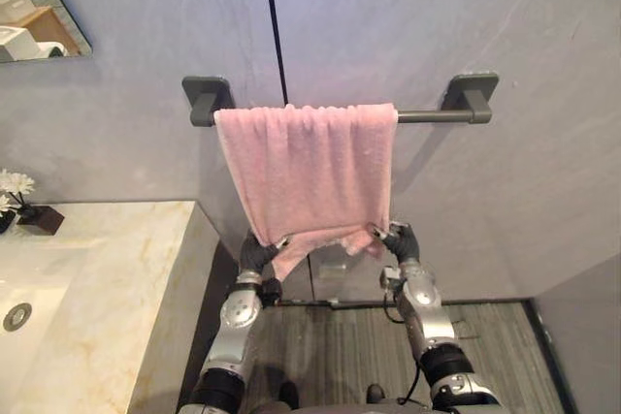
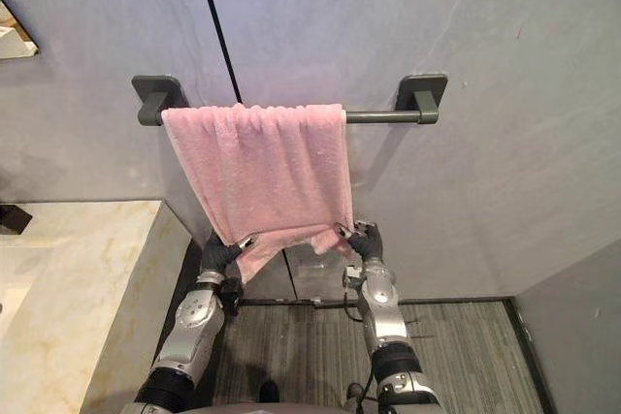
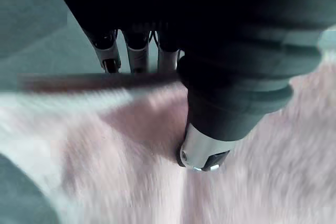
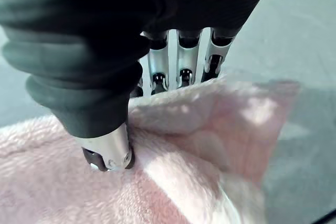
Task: Organize washtable
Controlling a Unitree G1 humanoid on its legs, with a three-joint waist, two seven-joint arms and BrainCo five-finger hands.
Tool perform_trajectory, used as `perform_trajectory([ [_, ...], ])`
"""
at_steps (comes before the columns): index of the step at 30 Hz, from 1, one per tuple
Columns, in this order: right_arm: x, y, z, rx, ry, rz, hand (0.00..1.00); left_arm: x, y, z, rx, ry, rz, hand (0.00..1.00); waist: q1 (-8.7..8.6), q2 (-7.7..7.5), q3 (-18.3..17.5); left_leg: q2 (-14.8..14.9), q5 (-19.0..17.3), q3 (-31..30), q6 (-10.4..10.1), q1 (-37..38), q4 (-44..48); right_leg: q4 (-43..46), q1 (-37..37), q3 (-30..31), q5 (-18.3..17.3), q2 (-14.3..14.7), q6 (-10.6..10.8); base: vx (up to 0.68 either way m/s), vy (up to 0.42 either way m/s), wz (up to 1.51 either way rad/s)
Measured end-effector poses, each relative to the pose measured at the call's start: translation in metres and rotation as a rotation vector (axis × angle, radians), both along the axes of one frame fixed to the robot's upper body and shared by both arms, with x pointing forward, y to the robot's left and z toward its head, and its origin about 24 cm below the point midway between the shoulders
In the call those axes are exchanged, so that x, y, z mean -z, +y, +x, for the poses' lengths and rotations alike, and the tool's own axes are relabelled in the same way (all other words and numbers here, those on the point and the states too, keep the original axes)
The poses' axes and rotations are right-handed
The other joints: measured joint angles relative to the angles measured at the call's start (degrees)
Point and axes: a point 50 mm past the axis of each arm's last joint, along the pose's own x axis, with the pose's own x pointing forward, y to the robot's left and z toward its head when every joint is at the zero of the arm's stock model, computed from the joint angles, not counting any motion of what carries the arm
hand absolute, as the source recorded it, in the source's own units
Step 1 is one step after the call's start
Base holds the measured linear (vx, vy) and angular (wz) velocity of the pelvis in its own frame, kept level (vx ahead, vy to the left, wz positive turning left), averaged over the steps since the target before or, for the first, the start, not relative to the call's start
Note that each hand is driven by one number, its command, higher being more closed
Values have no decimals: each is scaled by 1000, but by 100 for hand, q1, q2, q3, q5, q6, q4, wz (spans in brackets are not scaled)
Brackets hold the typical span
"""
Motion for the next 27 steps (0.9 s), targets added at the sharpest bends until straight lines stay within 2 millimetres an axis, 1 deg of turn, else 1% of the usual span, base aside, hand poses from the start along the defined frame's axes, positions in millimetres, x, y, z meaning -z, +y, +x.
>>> perform_trajectory([
  [2, 9, -23, -15, 75, 51, -31, 0, 3, 17, -8, -70, 17, 11, 0, 8, -33, 13, 3, -7, -3, 2, -7, 1, -7, -2, -10, -2, -12, 3, 0, 0, 0],
  [4, 12, -39, -25, 127, 66, -48, 0, -1, 27, -11, -94, 6, 28, 0, 4, -50, 16, 3, -12, -8, 3, -9, 6, -10, -8, -34, -2, -16, 4, 0, 0, 0],
  [6, 9, -47, -31, 165, 47, -38, 0, -10, 33, -11, -121, -32, 29, 0, -3, -59, 11, 3, -13, -29, 3, -9, 27, -10, -8, -53, -1, -21, 4, 0, 0, 0],
  [8, 0, -56, -34, 199, 6, -39, 0, -26, 34, -6, -123, -108, 29, 0, -12, -77, 1, 18, -13, -39, 4, -9, 35, -9, -9, -46, 1, -18, 3, -16, -13, -1],
  [9, -2, -58, -34, 209, -5, -39, 0, -31, 33, -5, -123, -129, 29, 0, -6, -82, -3, 23, -13, -34, 4, -8, 35, -9, -11, -23, 3, -16, 1, -32, -16, -2],
  [11, -14, -70, -36, 265, -64, -36, 0, -49, 36, -3, -136, -212, 32, 0, 3, -100, -15, 24, -14, -28, 4, -6, 34, -8, -17, 18, 6, -18, -4, -32, -12, -3],
  [12, -20, -73, -36, 283, -88, -43, 0, -54, 38, -3, -150, -237, 30, 0, 5, -101, -16, 22, -14, -31, 4, -6, 34, -7, -17, 17, 6, -15, -3, -32, -18, -3],
  [14, -52, -88, -36, 362, -227, -80, 0, -82, 48, -6, -219, -361, 36, 0, -9, -103, -18, 20, -14, -2, 4, 2, 36, 0, -26, 20, 9, -14, 1, -30, -21, -5],
  [15, -62, -91, -37, 380, -272, -92, 0, -91, 51, -7, -231, -404, 42, 0, -8, -105, -19, 18, -14, 2, 4, 2, 36, 3, -31, 21, 9, -14, 1, -32, -19, -5],
  [16, -84, -97, -38, 411, -374, -121, 0, -110, 53, -9, -252, -495, 52, 0, -6, -108, -27, 12, -14, 5, 5, 2, 38, 10, -36, 21, 9, -17, 2, 0, 0, 0],
  [17, -103, -100, -40, 430, -467, -146, 0, -126, 53, -12, -253, -575, 62, 0, -4, -110, -40, 6, -13, 5, 5, 2, 38, 12, -37, 20, 9, -18, 2, 0, 0, 0],
  [18, -115, -100, -40, 431, -527, -159, 0, -136, 52, -14, -251, -625, 68, 0, -6, -113, -47, 2, -13, 7, 5, 3, 39, 14, -38, 21, 10, -19, 3, 0, 0, 0],
  [19, -137, -98, -41, 426, -633, -180, 0, -153, 50, -17, -242, -712, 78, 0, -9, -116, -64, 0, -13, 13, 6, 6, 39, 18, -40, 23, 11, -17, 4, 0, 0, 0],
  [20, -147, -97, -41, 422, -678, -189, 0, -160, 49, -19, -237, -746, 81, 0, -8, -116, -74, -1, -13, 16, 6, 8, 40, 21, -41, 25, 11, -16, 4, -36, -19, -3],
  [21, -173, -91, -40, 390, -810, -212, 0, -179, 44, -20, -211, -850, 87, 0, -3, -114, -140, -7, -13, 19, 6, 10, 40, 24, -45, 28, 11, -14, 4, 0, 0, 0],
  [22, -182, -87, -39, 371, -857, -218, 0, -186, 42, -22, -198, -885, 93, 0, -6, -113, -174, -8, -13, 19, 6, 10, 40, 24, -48, 28, 11, -14, 4, 0, 0, 0],
  [23, -204, -77, -37, 308, -962, -236, 0, -203, 35, -24, -150, -972, 104, 0, -9, -112, -204, -9, -13, 30, 6, 42, 39, 28, -58, 36, 11, -12, 4, 0, 0, 0],
  [24, -220, -66, -37, 235, -1042, -253, 0, -215, 27, -26, -94, -1043, 111, 0, -6, -107, -207, -10, -13, 32, 6, 53, 39, 35, -52, 37, 11, -11, 4, 0, 0, -4],
  [25, -229, -57, -36, 186, -1083, -259, 0, -221, 20, -27, -54, -1079, 111, 0, -6, -106, -208, -10, -13, 35, 6, 57, 39, 39, -54, 40, 11, -11, 4, 0, 0, -4],
  [26, -244, -36, -34, 59, -1169, -264, 0, -232, 7, -29, 32, -1148, 108, 0, -5, -101, -216, -10, -13, 39, 7, 67, 37, 50, -56, 49, 11, -10, 4, 0, 0, -4],
  [27, -249, -27, -33, -1, -1196, -263, 0, -235, 2, -28, 74, -1166, 107, 0, -4, -100, -225, -10, -12, 41, 7, 71, 37, 56, -57, 52, 11, -10, 4, -7, -2, -5],
])
